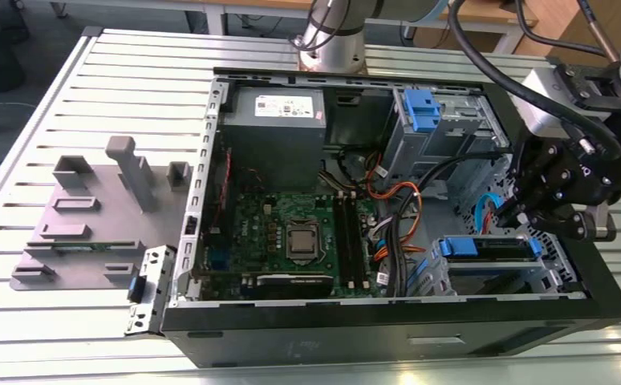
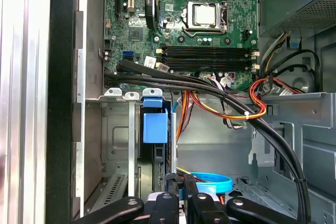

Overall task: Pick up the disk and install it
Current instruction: 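Insert the first disk wire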

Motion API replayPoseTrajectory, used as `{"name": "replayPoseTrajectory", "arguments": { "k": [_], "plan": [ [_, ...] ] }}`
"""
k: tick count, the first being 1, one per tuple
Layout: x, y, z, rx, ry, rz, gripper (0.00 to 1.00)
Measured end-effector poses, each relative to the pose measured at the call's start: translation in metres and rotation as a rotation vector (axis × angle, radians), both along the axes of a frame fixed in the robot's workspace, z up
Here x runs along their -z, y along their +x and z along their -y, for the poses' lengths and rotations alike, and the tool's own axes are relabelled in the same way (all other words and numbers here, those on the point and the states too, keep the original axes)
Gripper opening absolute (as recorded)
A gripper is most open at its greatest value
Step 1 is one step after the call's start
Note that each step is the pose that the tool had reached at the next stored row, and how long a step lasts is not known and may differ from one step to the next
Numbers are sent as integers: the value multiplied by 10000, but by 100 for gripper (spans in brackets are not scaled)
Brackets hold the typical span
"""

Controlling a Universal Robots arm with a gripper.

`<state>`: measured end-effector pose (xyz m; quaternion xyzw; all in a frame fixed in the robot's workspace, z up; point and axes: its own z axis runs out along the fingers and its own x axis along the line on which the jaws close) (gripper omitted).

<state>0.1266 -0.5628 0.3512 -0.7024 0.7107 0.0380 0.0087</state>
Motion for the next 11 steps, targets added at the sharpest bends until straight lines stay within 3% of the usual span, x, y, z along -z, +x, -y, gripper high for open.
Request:
{"name": "replayPoseTrajectory", "arguments": {
  "k": [5, 11],
  "plan": [
    [10, -21, 26, 0, 3, 10, 16],
    [65, -24, 52, 0, 4, 12, 16]
  ]
}}
